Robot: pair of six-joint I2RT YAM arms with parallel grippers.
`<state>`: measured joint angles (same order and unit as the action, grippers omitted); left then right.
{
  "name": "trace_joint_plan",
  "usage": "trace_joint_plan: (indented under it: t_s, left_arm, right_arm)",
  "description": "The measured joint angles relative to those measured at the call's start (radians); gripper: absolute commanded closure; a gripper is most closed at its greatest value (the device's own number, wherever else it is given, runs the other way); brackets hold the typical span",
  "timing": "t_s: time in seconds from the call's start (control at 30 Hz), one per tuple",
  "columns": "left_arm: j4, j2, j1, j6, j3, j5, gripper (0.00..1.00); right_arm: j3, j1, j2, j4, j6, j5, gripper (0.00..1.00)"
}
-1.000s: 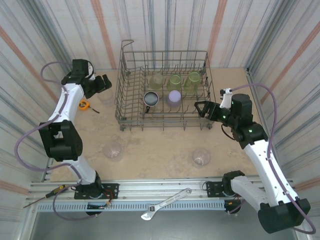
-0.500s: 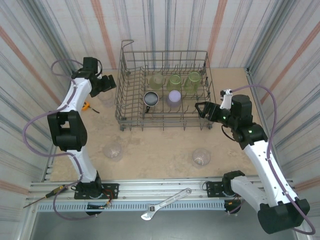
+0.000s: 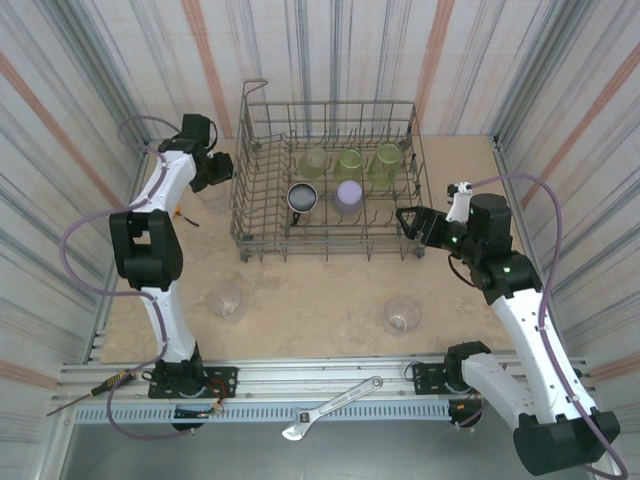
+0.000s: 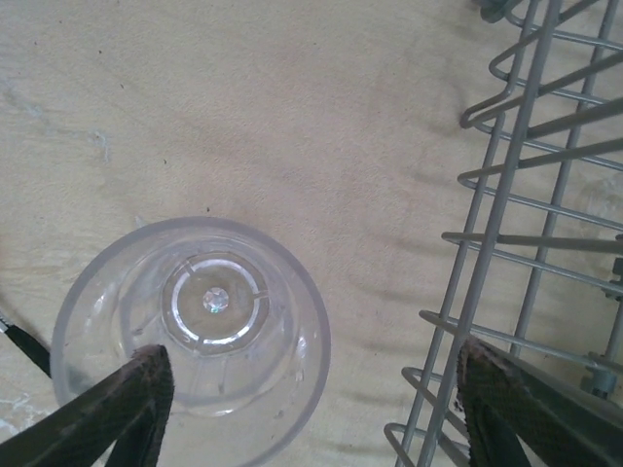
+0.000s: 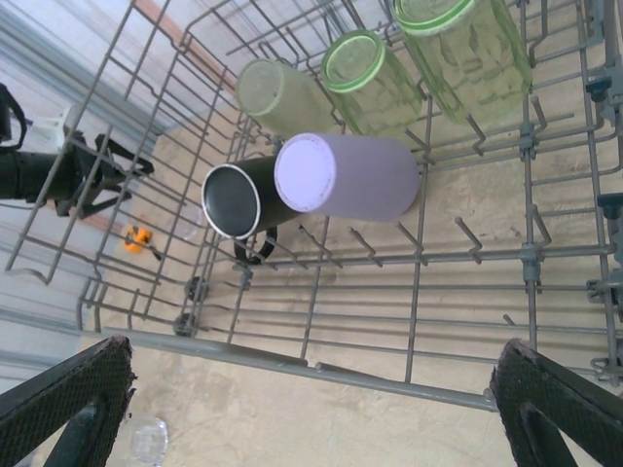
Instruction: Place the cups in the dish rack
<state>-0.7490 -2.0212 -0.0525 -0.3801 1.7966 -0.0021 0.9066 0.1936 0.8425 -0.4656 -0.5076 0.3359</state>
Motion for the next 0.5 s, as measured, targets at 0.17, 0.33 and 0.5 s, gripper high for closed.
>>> trace_joint_plan:
  t_s: [0.17,0.33,0.5]
  left_arm:
    - [-0.013,-0.044,0.000,0.000,0.012,0.000,0.38]
    - [-0.021,-0.066,0.000,0.001,0.016,-0.002,0.49]
    - [-0.027,-0.102,0.000,0.002,0.040,-0.023,0.52]
  right_arm:
    - [0.000,-0.005,-0.017,-0.002,0.000,0.000,0.01]
    - [0.000,-0.005,-0.025,-0.008,0.000,0.000,0.01]
    - [0.000,-0.005,-0.025,-0.013,0.000,0.000,0.01]
